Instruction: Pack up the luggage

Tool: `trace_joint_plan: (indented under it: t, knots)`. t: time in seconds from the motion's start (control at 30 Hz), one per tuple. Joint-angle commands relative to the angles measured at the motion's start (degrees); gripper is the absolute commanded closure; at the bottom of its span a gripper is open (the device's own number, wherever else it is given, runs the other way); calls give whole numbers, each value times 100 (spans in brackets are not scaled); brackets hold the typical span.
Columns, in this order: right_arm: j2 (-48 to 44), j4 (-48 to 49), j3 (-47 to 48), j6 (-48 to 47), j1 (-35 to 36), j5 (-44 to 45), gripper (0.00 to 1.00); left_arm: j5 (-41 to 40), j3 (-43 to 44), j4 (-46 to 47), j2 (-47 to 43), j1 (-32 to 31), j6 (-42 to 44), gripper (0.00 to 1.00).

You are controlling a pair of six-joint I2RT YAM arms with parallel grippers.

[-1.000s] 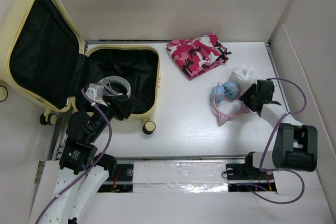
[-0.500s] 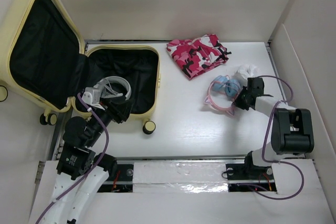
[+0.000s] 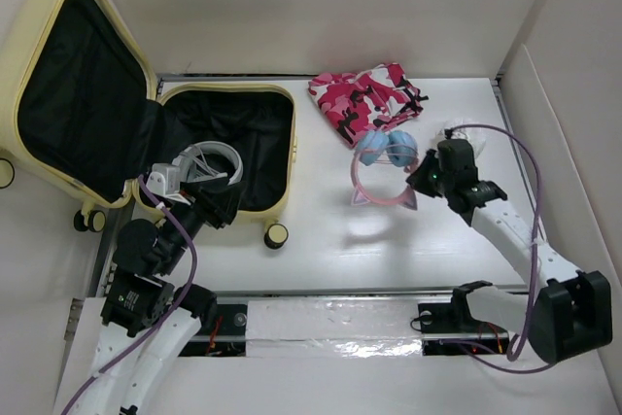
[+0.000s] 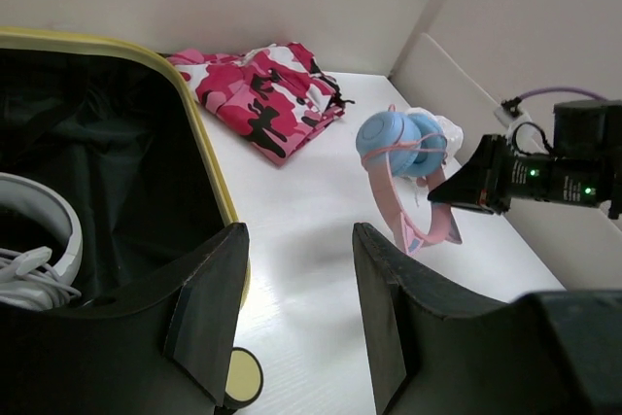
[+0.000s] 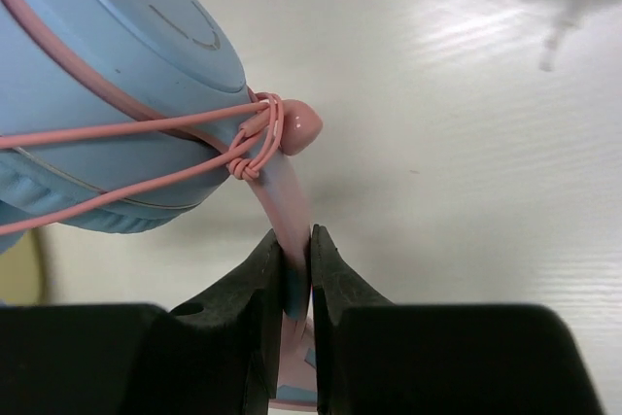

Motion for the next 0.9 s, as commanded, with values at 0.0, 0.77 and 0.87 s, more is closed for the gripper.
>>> trace_joint_plan:
  t: [0.0,0.77,0.87]
  knots:
    - [297,378,1067,436,849,-62,100,-163,232,68,28,-31,-45,56]
    - [8430,1431,10441,1402,2961,-317,89,-366,249,50,292,-31,-98,56]
    - [8545,1591,10493,1386,3031,-343,48,-339,240,76,327,-31,-98,56]
